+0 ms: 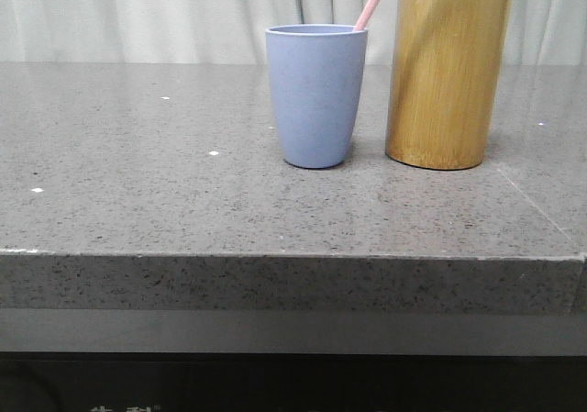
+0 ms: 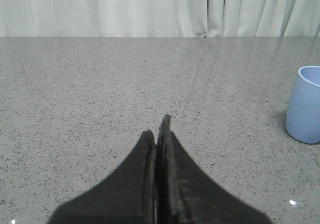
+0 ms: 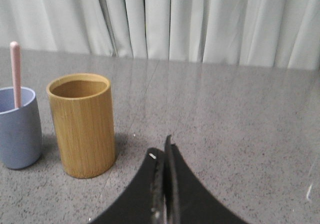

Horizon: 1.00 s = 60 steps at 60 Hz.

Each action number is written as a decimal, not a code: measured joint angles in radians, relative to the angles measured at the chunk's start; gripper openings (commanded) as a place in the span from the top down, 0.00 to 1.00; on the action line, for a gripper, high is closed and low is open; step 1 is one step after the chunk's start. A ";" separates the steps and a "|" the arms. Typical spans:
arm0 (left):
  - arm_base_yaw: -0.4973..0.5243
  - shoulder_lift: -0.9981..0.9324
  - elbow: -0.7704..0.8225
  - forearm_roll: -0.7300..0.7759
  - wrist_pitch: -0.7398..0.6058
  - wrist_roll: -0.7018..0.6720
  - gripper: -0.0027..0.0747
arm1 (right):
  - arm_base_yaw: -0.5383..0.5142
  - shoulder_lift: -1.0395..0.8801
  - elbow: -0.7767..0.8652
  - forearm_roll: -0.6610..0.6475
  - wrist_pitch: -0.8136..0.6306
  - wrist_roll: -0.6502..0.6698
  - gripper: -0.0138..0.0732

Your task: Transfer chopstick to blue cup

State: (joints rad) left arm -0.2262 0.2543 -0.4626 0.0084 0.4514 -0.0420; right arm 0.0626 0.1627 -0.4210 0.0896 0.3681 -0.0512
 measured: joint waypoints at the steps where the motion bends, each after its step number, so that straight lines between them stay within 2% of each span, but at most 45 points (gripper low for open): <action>1: 0.000 0.000 0.000 0.000 0.000 0.000 0.99 | 0.000 -0.007 0.002 0.000 -0.006 0.000 0.97; 53: 0.000 0.000 0.002 0.000 -0.001 0.000 0.99 | 0.000 -0.039 0.009 0.002 -0.040 0.000 0.97; 60: 0.005 -0.025 0.041 0.002 -0.041 0.000 0.99 | 0.000 -0.039 0.009 0.002 -0.040 0.000 0.97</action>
State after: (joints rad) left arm -0.2215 0.2293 -0.4212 0.0104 0.4104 -0.0420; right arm 0.0626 0.1233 -0.4116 0.0913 0.3276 -0.0512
